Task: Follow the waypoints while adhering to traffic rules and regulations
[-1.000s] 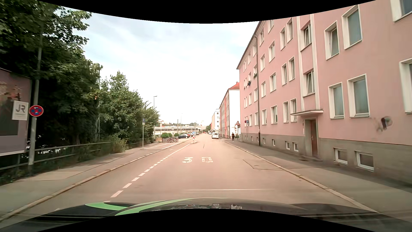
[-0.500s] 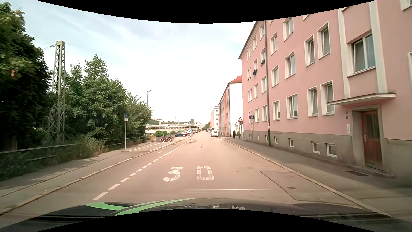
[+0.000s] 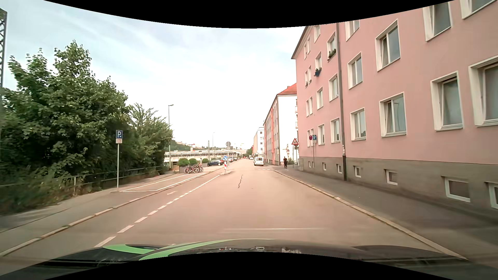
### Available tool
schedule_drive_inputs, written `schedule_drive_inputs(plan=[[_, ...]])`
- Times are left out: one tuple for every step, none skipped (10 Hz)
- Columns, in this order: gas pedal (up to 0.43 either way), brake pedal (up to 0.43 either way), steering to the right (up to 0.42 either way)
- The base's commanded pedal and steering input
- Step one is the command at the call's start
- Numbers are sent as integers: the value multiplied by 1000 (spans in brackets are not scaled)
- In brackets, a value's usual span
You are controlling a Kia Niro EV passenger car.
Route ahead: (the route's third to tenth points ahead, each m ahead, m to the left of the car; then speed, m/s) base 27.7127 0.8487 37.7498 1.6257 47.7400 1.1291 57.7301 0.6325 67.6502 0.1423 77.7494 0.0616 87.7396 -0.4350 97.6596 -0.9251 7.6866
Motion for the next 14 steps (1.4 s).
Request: schedule_drive_inputs(plan=[[0, 0, 2], [0, 0, 0], [0, 0, 0], [0, 0, -2], [0, 0, -3], [0, 0, -3], [0, 18, -6], [0, 43, -8], [0, 73, -8], [0, 104, -7], [0, 116, -8], [0, 134, -7], [0, 146, -6], [0, 152, -5]])
